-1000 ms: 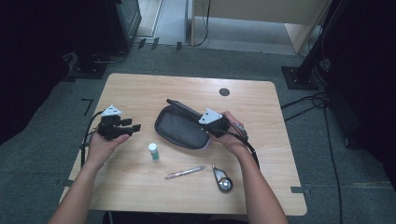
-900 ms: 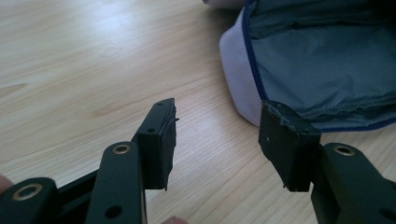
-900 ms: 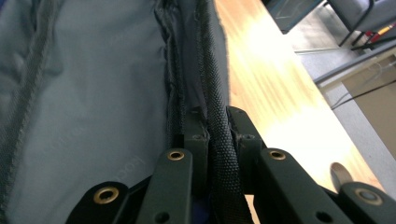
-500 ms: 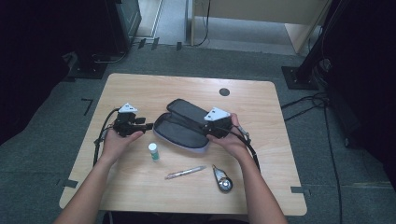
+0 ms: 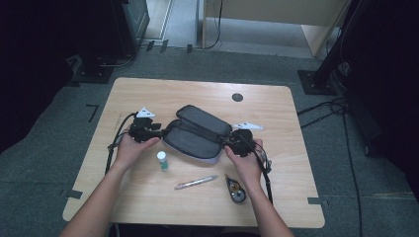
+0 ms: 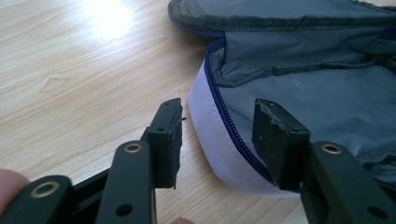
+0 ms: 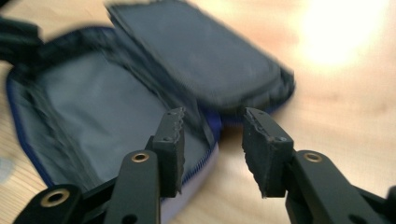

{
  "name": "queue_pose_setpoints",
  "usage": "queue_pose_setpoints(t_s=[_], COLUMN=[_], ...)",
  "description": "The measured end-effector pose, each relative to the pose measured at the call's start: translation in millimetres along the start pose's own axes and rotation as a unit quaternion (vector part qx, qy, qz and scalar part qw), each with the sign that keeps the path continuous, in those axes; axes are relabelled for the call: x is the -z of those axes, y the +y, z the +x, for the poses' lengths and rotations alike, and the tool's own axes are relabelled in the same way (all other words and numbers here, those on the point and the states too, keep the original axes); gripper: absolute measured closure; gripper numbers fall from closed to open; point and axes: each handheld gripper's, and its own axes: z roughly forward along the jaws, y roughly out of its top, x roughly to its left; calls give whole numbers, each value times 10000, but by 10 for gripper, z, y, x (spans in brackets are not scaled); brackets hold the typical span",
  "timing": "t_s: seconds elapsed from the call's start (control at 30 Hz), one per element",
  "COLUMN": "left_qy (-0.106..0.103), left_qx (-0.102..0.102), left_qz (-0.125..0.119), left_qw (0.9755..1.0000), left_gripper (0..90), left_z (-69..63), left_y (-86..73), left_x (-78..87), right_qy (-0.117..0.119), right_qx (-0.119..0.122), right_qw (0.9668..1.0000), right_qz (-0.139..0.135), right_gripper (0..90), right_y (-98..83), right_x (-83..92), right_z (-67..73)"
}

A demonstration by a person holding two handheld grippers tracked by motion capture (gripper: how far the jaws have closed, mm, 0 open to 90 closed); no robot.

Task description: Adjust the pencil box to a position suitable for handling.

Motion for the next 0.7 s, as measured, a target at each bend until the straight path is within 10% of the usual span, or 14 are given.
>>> queue_pose_setpoints(t_s=[0.2,0.43,0.6,0.7], left_qy=[86,147,-187,-709], left_qx=[-68,-274,-259,94], left_qz=[227,393,407,274], left_qw=[9997,9987,9987,9971], left_gripper=[626,878,887,876], left_z=[-39,-119,-131,-64], left_y=[-5,4,-15,-52], left_x=[-68,-88,-54,-25], right_qy=[-244,-391,-536,-573], right_qx=[-148,-180,40,207], right_qw=[9987,9980,9978,9977], right_qz=[417,455,398,303], right_gripper=[632,890,895,896], right_y=[-90,-55,42,107], right_x=[-157,-221,-254,-268], right_z=[43,83,30,-9])
